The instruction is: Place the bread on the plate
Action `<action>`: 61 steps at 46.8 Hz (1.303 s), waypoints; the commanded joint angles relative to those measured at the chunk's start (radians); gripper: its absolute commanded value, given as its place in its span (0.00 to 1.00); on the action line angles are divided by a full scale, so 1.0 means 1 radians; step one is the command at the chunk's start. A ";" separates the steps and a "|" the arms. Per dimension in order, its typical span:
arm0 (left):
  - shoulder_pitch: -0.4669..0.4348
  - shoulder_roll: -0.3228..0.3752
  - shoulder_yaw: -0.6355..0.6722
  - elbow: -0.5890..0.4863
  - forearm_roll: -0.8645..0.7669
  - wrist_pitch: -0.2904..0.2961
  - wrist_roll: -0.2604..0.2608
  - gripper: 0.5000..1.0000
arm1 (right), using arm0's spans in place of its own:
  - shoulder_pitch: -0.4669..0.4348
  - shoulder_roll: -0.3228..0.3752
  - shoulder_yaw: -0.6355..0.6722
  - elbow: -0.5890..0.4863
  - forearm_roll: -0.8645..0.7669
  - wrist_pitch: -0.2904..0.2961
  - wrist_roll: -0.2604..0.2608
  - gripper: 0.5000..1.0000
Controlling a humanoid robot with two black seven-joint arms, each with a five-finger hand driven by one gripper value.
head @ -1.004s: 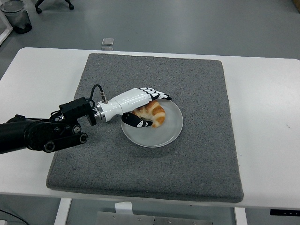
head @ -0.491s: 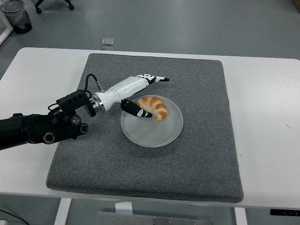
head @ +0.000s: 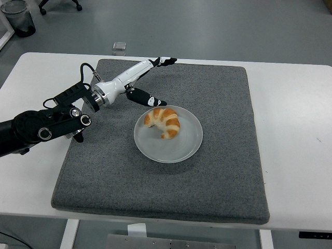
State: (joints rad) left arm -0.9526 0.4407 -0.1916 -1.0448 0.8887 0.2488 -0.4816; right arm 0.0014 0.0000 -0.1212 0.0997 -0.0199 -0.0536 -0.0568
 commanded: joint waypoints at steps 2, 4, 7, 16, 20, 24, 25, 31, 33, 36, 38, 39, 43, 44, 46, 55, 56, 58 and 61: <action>-0.001 0.012 -0.037 0.000 -0.069 -0.051 0.000 0.98 | 0.000 0.000 0.000 0.000 0.000 0.000 0.000 0.88; -0.003 0.013 -0.055 0.005 -0.102 -0.075 0.001 0.98 | 0.000 0.000 0.000 0.000 0.000 0.000 0.000 0.88; -0.003 0.022 -0.080 0.009 -0.145 -0.106 0.001 0.98 | 0.000 0.000 0.000 0.000 0.000 0.000 0.000 0.88; -0.005 0.056 -0.134 0.012 -0.244 -0.158 0.001 0.98 | 0.000 0.000 0.002 0.000 0.000 0.000 0.000 0.88; -0.001 0.065 -0.157 0.022 -0.304 -0.189 0.003 0.98 | 0.000 0.000 0.002 0.000 0.000 0.000 0.000 0.88; -0.001 0.075 -0.176 0.040 -0.376 -0.223 0.003 0.98 | 0.000 0.000 0.000 0.000 0.000 0.000 0.000 0.88; -0.001 0.076 -0.184 0.046 -0.396 -0.232 0.005 0.98 | 0.000 0.000 0.000 0.000 0.000 0.000 0.000 0.88; -0.001 0.085 -0.229 0.098 -0.513 -0.292 0.008 0.98 | 0.000 0.000 0.000 0.000 0.000 0.000 0.000 0.88; -0.001 0.087 -0.244 0.115 -0.545 -0.313 0.008 0.98 | 0.000 0.000 0.000 0.000 0.000 -0.002 0.000 0.88; -0.003 0.090 -0.261 0.141 -0.583 -0.339 0.009 0.98 | 0.002 0.000 0.000 0.000 0.000 -0.002 0.000 0.88; -0.003 0.090 -0.270 0.160 -0.603 -0.355 0.009 0.98 | 0.000 0.000 0.000 0.000 0.000 0.000 0.000 0.88; -0.003 0.090 -0.273 0.169 -0.613 -0.361 0.009 0.98 | 0.002 0.000 0.000 0.000 0.000 0.000 -0.001 0.88; -0.003 0.090 -0.282 0.196 -0.643 -0.379 0.011 0.98 | 0.002 0.000 0.000 0.000 0.000 0.000 -0.002 0.88; -0.003 0.090 -0.284 0.201 -0.652 -0.384 0.011 0.98 | 0.002 0.000 0.000 0.000 0.000 0.000 -0.003 0.88; -0.003 0.090 -0.284 0.212 -0.675 -0.393 0.012 0.98 | 0.002 0.000 0.000 0.000 0.000 -0.002 -0.005 0.88; 0.005 0.092 -0.281 0.255 -0.792 -0.441 0.026 0.98 | 0.002 0.000 0.002 0.000 0.000 -0.003 -0.008 0.88; 0.005 0.090 -0.281 0.259 -0.801 -0.444 0.031 0.98 | 0.002 0.000 0.002 0.000 0.000 -0.003 -0.008 0.88; 0.006 0.092 -0.281 0.267 -0.815 -0.453 0.038 0.98 | 0.002 0.000 0.002 0.000 0.000 -0.003 -0.008 0.88; 0.006 0.092 -0.279 0.273 -0.824 -0.465 0.043 0.98 | 0.002 0.000 0.002 0.000 0.000 -0.005 -0.008 0.88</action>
State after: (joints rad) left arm -0.9466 0.5321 -0.4725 -0.7788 0.0746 -0.2031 -0.4437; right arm 0.0031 0.0000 -0.1198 0.0997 -0.0199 -0.0569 -0.0644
